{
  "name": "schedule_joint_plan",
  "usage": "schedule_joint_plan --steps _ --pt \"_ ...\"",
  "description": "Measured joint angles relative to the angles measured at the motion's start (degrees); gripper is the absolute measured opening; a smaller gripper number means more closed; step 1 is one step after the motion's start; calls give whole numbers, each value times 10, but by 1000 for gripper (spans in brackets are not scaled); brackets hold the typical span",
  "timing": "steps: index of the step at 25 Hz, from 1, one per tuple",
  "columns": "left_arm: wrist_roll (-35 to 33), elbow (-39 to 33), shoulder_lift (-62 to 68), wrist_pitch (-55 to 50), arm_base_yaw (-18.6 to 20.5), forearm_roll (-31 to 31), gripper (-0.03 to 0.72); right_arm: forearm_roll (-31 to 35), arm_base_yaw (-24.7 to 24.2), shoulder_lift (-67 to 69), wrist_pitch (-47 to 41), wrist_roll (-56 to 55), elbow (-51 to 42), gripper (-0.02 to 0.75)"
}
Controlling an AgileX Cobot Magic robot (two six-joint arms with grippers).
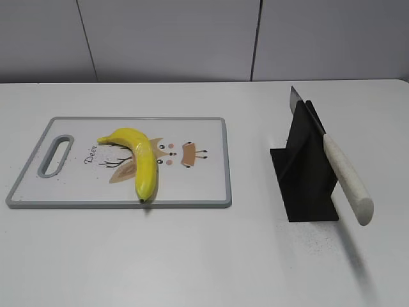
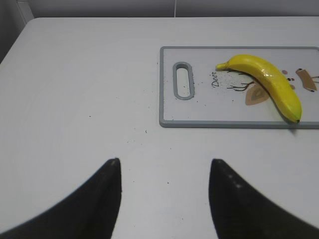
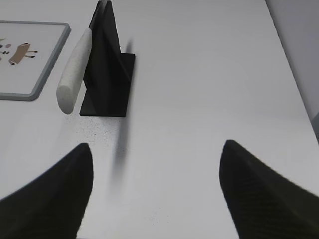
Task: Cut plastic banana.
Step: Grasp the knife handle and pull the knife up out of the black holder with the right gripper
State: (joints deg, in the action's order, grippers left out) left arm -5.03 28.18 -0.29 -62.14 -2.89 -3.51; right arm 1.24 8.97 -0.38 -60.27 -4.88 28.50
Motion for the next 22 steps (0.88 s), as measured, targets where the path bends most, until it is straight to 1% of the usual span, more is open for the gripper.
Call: schedule_joint_plan --steps 22 --pt "0 0 0 0 0 0 528 0 0 0 -1 0 0 591"
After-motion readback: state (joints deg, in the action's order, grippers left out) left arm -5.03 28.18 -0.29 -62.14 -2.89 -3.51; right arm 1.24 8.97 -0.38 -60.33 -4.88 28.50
